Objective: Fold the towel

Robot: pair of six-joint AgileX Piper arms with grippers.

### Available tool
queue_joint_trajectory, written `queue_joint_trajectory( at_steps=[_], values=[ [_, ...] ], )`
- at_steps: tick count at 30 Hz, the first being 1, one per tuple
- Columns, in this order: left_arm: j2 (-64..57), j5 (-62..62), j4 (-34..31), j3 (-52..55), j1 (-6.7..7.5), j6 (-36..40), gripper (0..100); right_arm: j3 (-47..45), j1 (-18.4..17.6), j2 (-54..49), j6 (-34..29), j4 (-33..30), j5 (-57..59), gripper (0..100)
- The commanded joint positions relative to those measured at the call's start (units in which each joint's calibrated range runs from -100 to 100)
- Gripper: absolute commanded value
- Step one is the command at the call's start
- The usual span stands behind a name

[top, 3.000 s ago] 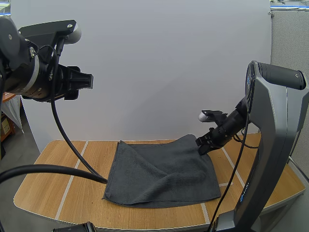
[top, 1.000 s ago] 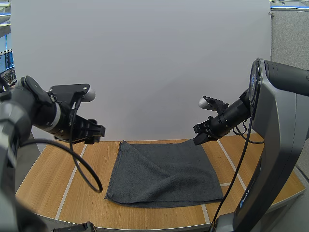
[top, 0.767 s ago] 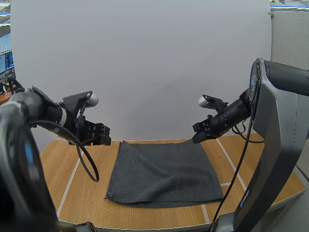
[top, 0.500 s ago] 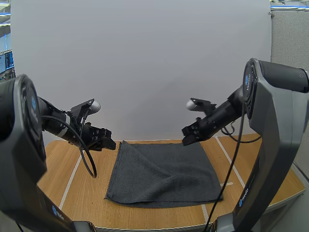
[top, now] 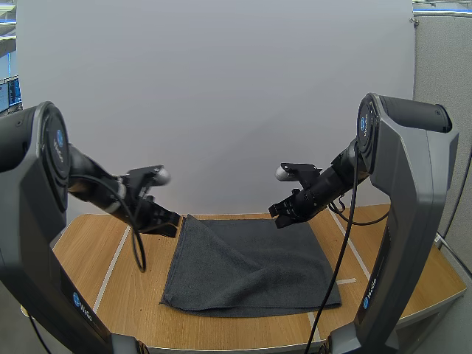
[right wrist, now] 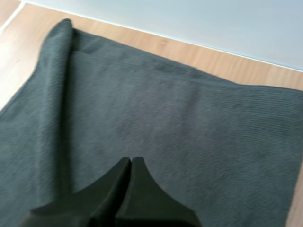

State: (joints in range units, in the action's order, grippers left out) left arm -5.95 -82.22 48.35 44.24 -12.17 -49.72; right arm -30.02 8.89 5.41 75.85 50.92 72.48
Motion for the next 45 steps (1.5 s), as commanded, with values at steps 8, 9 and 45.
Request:
queue_joint_trajectory(
  at_steps=[8,9,45],
  values=[
    [8.1,22.9,-6.4,-0.3,9.1,3.4,0,4.0,-0.1,5.7,0.9,0.6,-5.6,0],
    [8.8,23.3,-6.5,-0.3,9.1,3.4,0,4.1,-0.1,6.1,1.2,0.5,-6.0,0],
    [18.8,34.5,-10.7,2.9,9.1,1.1,0,5.1,-2.0,15.7,3.8,1.7,-24.6,0]
  ],
)
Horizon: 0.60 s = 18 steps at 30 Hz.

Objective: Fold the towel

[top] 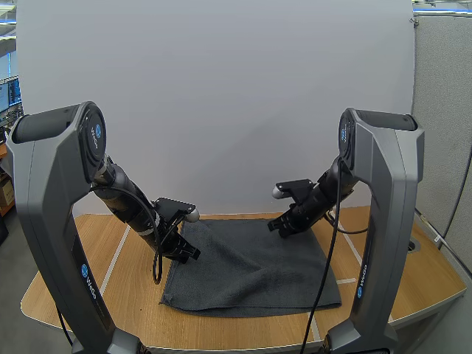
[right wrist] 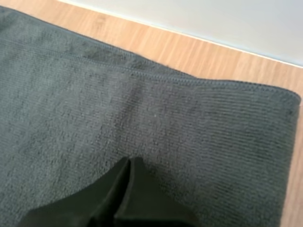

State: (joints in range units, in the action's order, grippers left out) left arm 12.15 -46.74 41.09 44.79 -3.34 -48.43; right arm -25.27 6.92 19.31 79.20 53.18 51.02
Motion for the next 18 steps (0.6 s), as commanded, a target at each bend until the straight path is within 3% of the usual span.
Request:
queue_joint_trajectory(
  at_steps=[1,7,18],
  values=[
    [0.7,-1.3,-3.7,2.4,0.27,-0.1,0,0.4,0.0,2.2,0.5,-0.5,-4.2,0],
    [0.7,-4.0,-5.4,2.4,0.27,0.2,0,0.4,0.0,3.1,0.5,-1.5,-7.2,0],
    [0.7,-9.0,-15.0,2.4,0.19,5.7,0,0.8,0.0,3.1,0.5,-2.1,-11.7,0]
  ],
)
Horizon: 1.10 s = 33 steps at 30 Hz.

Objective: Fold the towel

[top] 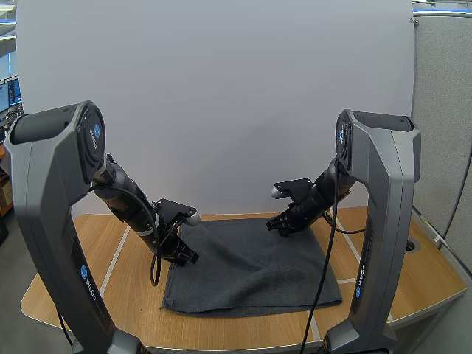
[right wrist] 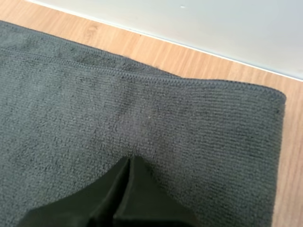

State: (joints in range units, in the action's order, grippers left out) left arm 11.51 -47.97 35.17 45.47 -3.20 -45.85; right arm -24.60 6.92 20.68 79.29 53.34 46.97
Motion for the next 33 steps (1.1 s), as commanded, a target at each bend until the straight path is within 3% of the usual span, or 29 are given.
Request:
queue_joint_trajectory(
  at_steps=[1,11,21,33],
  values=[
    [1.3,-8.0,-9.8,1.7,0.05,3.5,0,0.2,0.0,1.7,0.5,-2.2,-8.2,0],
    [1.3,-14.0,-13.8,1.7,-0.21,4.7,0,0.2,0.1,1.7,0.5,-2.6,-14.8,0],
    [1.3,-15.6,-14.5,1.7,-3.63,4.3,0,0.2,0.4,1.7,0.2,-2.5,-15.5,0],
    [0.5,-19.8,-12.8,1.7,-3.68,3.0,0,0.2,0.4,0.7,-0.8,-1.7,-10.1,0]
  ],
)
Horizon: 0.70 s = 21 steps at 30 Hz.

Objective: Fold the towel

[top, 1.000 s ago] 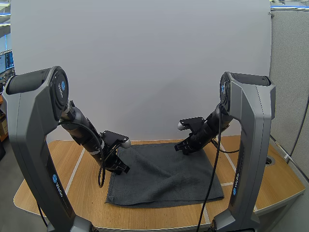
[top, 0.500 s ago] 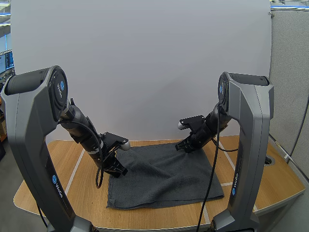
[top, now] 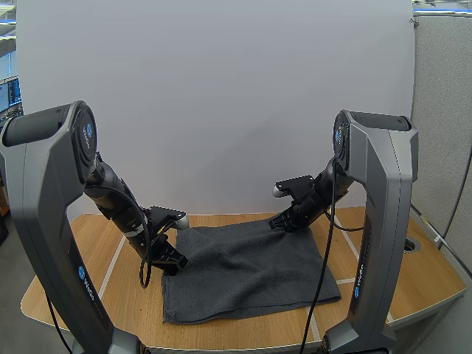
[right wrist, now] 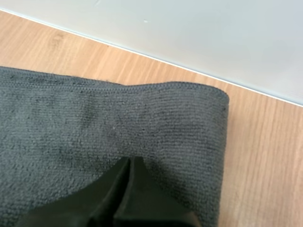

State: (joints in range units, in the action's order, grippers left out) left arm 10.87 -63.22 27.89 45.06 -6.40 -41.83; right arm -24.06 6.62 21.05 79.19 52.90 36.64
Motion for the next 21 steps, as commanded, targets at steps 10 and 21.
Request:
queue_joint_trajectory(
  at_steps=[10,21],
  values=[
    [-10.6,-5.4,1.6,-1.5,-0.48,-3.8,0,-0.4,0.7,-9.3,-0.8,0.0,9.9,0],
    [-10.2,-3.1,11.2,-9.3,-0.39,-3.8,0,-0.4,-2.3,-10.2,0.4,1.7,8.6,0]
  ],
)
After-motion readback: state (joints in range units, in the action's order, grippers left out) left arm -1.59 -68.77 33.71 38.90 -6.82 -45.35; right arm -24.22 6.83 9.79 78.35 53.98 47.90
